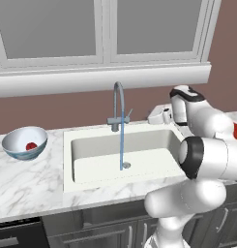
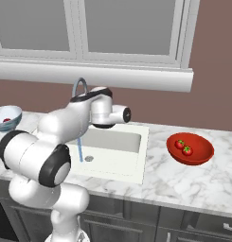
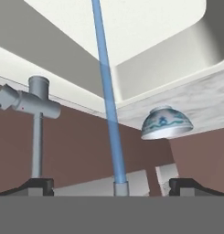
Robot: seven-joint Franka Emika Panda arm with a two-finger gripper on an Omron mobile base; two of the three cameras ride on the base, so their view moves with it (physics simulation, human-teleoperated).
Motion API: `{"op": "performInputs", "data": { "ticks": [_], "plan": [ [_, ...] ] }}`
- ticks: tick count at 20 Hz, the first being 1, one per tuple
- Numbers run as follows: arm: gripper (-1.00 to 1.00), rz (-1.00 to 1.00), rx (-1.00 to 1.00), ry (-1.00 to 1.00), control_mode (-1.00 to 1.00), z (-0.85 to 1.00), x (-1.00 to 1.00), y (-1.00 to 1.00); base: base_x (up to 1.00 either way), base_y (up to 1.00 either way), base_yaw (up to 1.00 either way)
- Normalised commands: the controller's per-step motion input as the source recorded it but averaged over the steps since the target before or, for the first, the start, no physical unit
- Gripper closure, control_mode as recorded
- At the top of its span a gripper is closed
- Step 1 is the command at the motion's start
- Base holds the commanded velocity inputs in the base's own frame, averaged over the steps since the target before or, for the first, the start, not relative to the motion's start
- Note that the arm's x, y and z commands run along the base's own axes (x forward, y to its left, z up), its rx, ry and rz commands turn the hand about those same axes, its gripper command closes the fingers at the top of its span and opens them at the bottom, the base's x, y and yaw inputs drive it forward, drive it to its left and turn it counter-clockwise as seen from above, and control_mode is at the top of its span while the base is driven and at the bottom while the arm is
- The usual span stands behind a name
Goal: Pick the tomatos from the sink and place them in one bowl. Place the peach in the other bowl. Then turn off the sink faucet.
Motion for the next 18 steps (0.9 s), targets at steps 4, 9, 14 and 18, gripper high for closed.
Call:
{"op": "performInputs", "data": {
  "ticks": [4,9,14,18],
  "plan": [
    [-1.0,0.0,0.0,0.0,-1.0,-0.19,0.23,0.0,0.0,0.0,0.0],
    [-1.0,0.0,0.0,0.0,-1.0,-0.11,0.24,0.0,0.0,0.0,0.0],
    [-1.0,0.0,0.01,0.0,-1.0,-0.12,0.3,0.0,0.0,0.0,0.0],
    [-1.0,0.0,0.01,0.0,-1.0,-0.15,0.32,0.0,0.0,0.0,0.0]
  ]
}}
